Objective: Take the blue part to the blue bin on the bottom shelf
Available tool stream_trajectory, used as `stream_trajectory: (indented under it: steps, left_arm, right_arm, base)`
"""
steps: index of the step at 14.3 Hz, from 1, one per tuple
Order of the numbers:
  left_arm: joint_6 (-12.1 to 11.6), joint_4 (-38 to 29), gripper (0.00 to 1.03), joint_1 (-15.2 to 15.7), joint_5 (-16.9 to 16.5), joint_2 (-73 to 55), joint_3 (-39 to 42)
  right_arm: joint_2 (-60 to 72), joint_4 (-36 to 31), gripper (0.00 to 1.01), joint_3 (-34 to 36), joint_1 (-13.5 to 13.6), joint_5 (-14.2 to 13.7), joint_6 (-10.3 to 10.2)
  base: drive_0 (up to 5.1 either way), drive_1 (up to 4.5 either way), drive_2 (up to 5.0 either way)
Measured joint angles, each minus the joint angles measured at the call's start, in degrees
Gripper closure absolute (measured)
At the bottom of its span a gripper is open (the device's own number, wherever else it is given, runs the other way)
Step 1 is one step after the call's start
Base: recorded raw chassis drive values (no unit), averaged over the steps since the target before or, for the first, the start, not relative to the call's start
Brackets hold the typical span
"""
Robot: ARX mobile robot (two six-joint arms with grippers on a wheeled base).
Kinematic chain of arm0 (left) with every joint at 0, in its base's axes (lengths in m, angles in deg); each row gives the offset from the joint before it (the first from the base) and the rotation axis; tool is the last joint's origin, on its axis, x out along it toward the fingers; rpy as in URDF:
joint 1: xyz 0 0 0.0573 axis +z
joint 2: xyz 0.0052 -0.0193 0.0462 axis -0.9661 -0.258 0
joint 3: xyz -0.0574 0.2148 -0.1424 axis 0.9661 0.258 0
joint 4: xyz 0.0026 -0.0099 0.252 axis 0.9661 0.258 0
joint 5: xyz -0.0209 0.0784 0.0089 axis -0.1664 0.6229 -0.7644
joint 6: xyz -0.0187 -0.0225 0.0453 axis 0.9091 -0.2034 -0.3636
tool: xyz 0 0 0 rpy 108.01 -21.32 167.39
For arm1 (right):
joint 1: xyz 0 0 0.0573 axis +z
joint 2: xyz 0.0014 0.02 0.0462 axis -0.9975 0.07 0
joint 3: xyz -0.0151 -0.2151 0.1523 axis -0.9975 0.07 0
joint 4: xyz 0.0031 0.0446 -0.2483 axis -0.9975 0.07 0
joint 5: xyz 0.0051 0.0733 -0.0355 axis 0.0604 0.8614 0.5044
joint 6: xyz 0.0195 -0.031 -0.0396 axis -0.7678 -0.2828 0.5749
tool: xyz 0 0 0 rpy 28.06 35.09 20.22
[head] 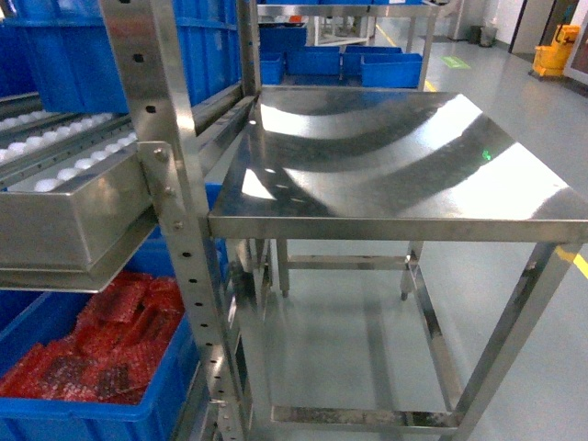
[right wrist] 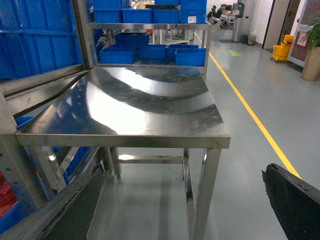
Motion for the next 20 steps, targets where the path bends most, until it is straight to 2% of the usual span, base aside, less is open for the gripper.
stream_trajectory:
  steps: [20]
  left_arm:
    - [0.0,0.0,0.6,0.0,0.1,0.0,0.0]
  right_arm:
    - [0.0,0.1,0.03,0.0,0.0,0.0,0.0]
  base:
    - [-5.0,2.39,2.4]
